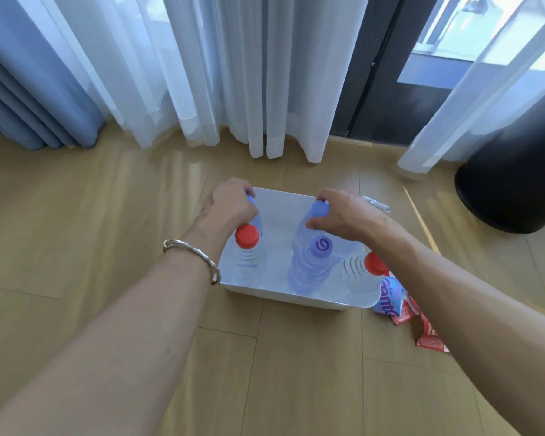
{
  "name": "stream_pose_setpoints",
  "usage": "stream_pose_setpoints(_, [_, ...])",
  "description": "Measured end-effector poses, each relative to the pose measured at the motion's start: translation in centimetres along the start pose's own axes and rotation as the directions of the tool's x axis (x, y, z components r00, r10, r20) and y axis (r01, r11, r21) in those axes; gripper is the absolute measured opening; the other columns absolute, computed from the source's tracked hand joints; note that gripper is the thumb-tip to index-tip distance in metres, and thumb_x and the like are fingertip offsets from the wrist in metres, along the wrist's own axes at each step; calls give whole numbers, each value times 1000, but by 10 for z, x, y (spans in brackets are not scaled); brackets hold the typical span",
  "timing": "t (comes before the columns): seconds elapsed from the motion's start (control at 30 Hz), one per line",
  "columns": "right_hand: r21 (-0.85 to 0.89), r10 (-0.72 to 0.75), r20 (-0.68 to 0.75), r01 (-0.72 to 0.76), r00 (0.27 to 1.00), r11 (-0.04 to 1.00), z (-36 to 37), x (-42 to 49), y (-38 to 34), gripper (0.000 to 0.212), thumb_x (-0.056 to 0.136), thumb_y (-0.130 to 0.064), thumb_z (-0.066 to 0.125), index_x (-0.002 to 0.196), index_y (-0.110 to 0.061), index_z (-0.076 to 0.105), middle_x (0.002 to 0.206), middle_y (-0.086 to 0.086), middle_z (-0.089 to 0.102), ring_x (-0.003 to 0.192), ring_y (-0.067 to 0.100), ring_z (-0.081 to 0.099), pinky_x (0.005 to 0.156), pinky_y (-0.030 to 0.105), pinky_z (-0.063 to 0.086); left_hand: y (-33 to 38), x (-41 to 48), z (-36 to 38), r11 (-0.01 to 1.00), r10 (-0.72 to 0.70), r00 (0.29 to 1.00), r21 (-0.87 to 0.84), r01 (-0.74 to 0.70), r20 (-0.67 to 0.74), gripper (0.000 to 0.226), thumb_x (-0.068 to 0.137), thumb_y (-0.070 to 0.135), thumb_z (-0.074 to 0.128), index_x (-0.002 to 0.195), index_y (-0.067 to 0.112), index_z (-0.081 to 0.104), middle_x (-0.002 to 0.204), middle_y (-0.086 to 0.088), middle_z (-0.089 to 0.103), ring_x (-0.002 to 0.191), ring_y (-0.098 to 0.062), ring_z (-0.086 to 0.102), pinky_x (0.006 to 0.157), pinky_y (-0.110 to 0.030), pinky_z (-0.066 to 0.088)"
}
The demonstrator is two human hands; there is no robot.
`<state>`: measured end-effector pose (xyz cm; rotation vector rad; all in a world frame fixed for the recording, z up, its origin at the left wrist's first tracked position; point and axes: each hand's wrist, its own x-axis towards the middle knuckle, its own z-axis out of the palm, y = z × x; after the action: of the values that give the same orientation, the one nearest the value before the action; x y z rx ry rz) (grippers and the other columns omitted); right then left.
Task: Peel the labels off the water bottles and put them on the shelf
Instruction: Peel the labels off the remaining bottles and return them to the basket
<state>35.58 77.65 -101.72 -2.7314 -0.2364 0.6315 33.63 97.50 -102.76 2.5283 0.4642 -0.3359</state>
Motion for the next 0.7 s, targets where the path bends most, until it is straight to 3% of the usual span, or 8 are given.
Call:
stream_pose_setpoints(0.1, [11,-22,30,22,999,1000,-6,-2,0,46,84,-43,64,122,-18,57,120,7,60,100,25,55,75,29,42,-7,2,2,999,-40,998,-39,38,-50,29,87,18,60,116,20,60,124,-6,58,109,-26,56,79,-24,40])
stream_pose_setpoints(0.2, [30,-123,-104,126,987,992,-17,-6,-6,48,89,-36,61,132,-16,55,134,6,55,122,23,50,95,29,39,4,0,-15,996,28,985,-79,-42,-170,30,92,24,54,121,20,59,128,-6,58,116,-27,53,90,-28,40])
stream_pose_setpoints(0.27, [154,-186,-184,215,965,964,-25,-10,-13,51,89,-35,63,136,-18,51,138,2,53,127,18,48,102,31,38,24,-7,-36,985,119,954,-88,-148,-274,28,93,24,48,118,20,61,125,-6,61,117,-28,53,94,-32,41])
stream_pose_setpoints(0.4, [444,-259,-164,306,952,842,-28,-15,-31,80,77,-37,76,145,-26,35,140,-1,50,129,12,47,107,33,40,61,-31,-76,927,271,859,-122,-354,-435,30,98,27,38,118,21,60,119,-4,63,113,-25,55,95,-35,44])
stream_pose_setpoints(0.47, [518,-305,-191,360,933,776,-29,-16,-33,83,71,-37,80,142,-30,37,127,-6,57,118,10,54,99,31,47,73,-41,-87,877,321,796,-156,-454,-513,30,100,30,36,117,21,59,110,3,63,106,-20,56,90,-29,44])
stream_pose_setpoints(0.57, [570,-291,-238,376,927,731,-37,-23,-31,70,69,-31,82,130,-30,47,104,-19,63,103,6,60,87,25,50,86,-54,-90,786,357,752,-256,-562,-554,29,102,32,33,110,23,60,94,15,58,95,-13,60,79,-23,42])
stream_pose_setpoints(0.63, [555,-270,-268,378,925,741,-35,-29,-29,55,68,-34,82,116,-27,56,90,-27,66,96,2,61,85,26,51,88,-57,-87,738,336,767,-353,-575,-547,23,100,33,36,93,30,57,86,19,58,93,-11,63,79,-22,44])
stream_pose_setpoints(0.7, [578,-246,-287,372,926,726,-29,-34,-29,46,69,-36,81,108,-27,58,87,-22,67,91,3,63,83,28,54,86,-52,-81,688,284,822,-491,-534,-494,19,97,40,39,85,34,52,84,16,62,88,-11,63,82,-26,47])
